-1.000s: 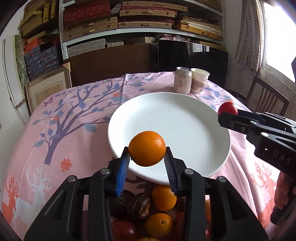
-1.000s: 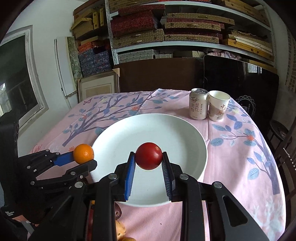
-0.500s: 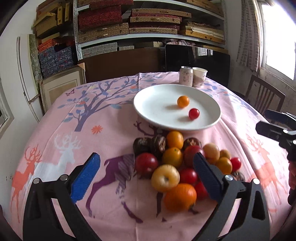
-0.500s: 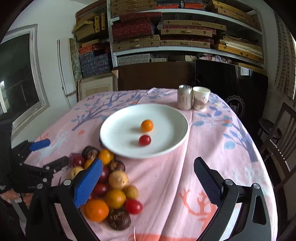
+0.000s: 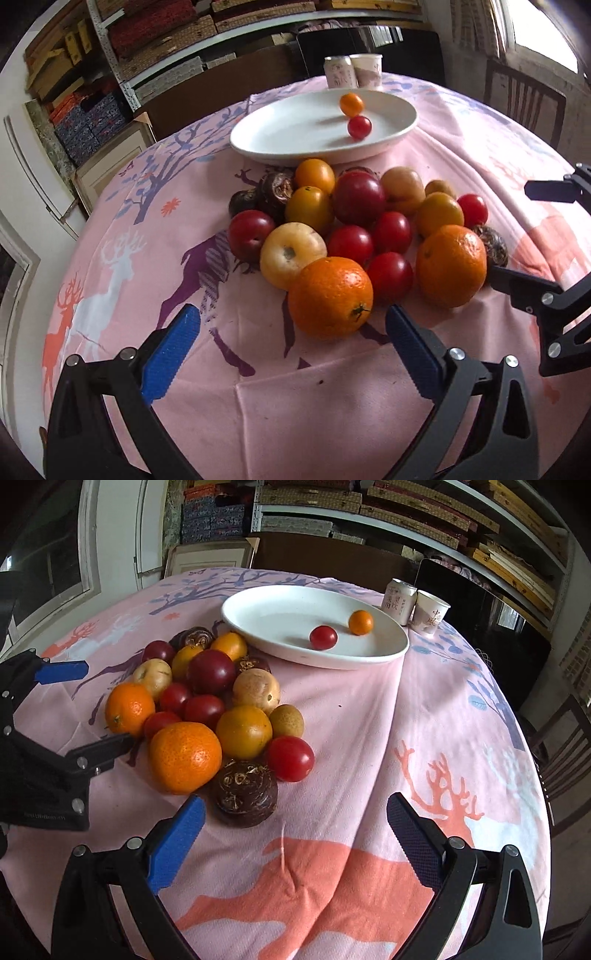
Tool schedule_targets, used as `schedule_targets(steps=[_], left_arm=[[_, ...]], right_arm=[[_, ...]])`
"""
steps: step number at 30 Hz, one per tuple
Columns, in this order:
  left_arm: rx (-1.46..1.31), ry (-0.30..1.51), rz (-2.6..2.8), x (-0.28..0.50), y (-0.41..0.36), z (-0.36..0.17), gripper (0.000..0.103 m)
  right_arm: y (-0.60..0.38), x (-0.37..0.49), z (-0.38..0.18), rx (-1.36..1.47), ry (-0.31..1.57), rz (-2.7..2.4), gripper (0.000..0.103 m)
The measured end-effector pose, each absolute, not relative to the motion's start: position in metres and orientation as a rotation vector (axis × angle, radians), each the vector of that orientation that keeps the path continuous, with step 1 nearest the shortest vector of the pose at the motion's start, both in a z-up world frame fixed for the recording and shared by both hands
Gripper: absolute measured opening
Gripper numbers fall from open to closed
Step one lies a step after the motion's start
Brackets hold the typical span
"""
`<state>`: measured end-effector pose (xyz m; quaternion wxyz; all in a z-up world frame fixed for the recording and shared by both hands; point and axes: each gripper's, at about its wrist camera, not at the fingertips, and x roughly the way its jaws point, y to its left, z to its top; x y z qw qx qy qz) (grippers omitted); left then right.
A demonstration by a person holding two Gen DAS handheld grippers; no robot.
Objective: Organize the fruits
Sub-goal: 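Grasp a large orange with the left tool while the right tool grasps a dark brown fruit, then carry the large orange and dark fruit onto the white plate and release both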
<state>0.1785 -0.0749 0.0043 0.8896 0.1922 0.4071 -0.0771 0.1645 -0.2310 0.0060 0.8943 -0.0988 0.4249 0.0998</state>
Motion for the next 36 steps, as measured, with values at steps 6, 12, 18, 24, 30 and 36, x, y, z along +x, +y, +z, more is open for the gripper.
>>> schedule_targets(steps=[6,12,18,24,30,36], left_arm=[[0.315,0.902,-0.306,0.183,-0.075,0.001,0.044],[0.206,0.923,-0.296,0.181,-0.057,0.004,0.043],[0.174,0.879,-0.325,0.166,-0.047,0.023,0.043],[0.183,0.797,-0.345,0.170,-0.053,0.057,0.043],[0.200,0.746,-0.286,0.202,-0.065,0.073,0.043],[0.280,0.679,-0.237,0.235,-0.079,0.083,0.044]], right_arm=[[-0.210,0.164,0.004,-0.233,0.902,0.286,0.041],[-0.217,0.156,0.009,-0.171,0.894,0.267,0.041],[-0.236,0.141,0.031,-0.126,0.815,0.218,0.041],[-0.256,0.150,0.070,-0.066,0.693,0.189,0.041],[-0.268,0.186,0.097,-0.038,0.617,0.183,0.041],[-0.269,0.227,0.099,-0.017,0.622,0.181,0.041]])
